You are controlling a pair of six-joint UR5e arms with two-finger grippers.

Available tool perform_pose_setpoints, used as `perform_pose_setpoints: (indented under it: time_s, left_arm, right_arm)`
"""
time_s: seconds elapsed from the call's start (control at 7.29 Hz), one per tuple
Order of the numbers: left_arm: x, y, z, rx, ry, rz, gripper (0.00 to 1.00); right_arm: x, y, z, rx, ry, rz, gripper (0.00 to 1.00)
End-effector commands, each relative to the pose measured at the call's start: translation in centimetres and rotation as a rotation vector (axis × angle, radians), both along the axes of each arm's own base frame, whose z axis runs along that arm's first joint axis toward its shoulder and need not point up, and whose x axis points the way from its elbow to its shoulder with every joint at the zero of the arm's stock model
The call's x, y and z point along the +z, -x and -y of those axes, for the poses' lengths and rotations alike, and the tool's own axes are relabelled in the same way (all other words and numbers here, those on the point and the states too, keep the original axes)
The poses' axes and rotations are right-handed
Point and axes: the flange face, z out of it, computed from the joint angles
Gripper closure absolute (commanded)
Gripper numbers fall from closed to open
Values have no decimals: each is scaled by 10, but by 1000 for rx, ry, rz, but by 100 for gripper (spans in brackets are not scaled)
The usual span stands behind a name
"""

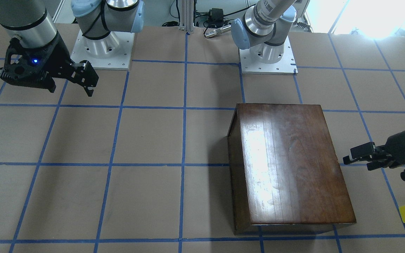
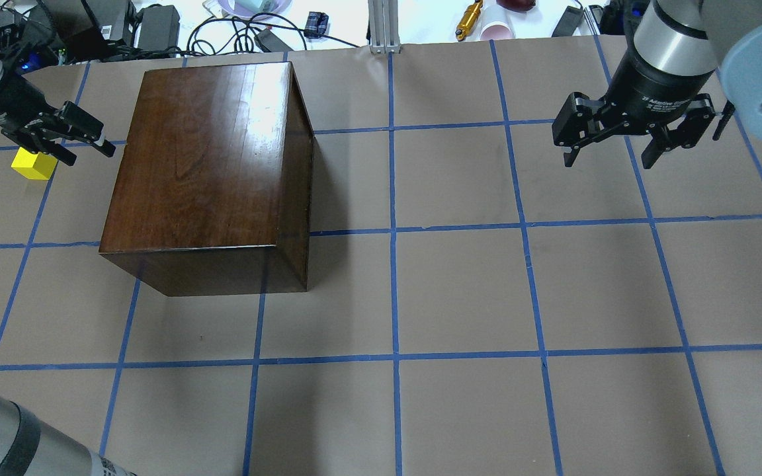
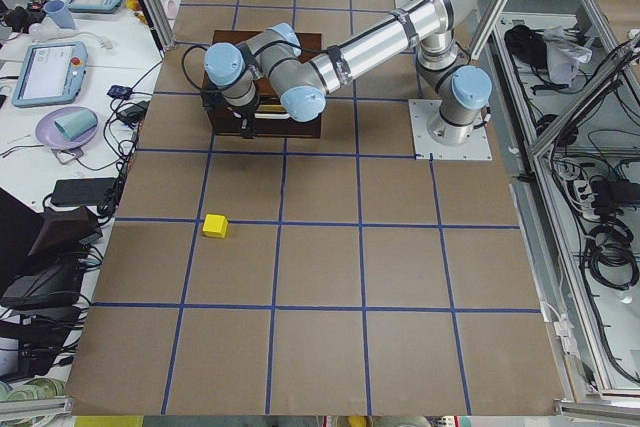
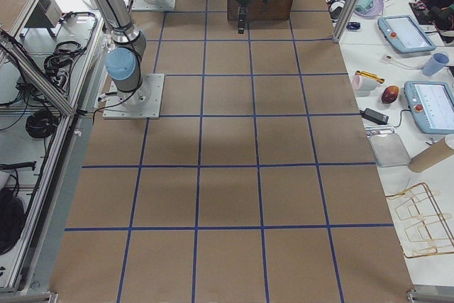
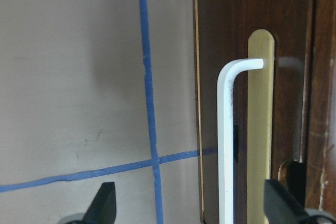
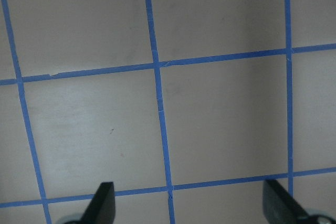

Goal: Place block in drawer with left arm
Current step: 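Move the left gripper down to the white drawer handle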

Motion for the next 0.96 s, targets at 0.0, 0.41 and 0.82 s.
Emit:
perform_pose_setpoints:
  time_s: [0.0,0.41,0.82]
  left_arm:
    - [-20,-3,1,-9,-14,-39,0]
    - [-47,1,-6,-9,-50,-59,0]
    - [-57,0,-4,-6,-60,-62,4]
  right_arm:
    - [0,0,0,0,0,0,0]
    - [0,0,0,0,0,0,0]
    - [0,0,0,0,0,-2,0]
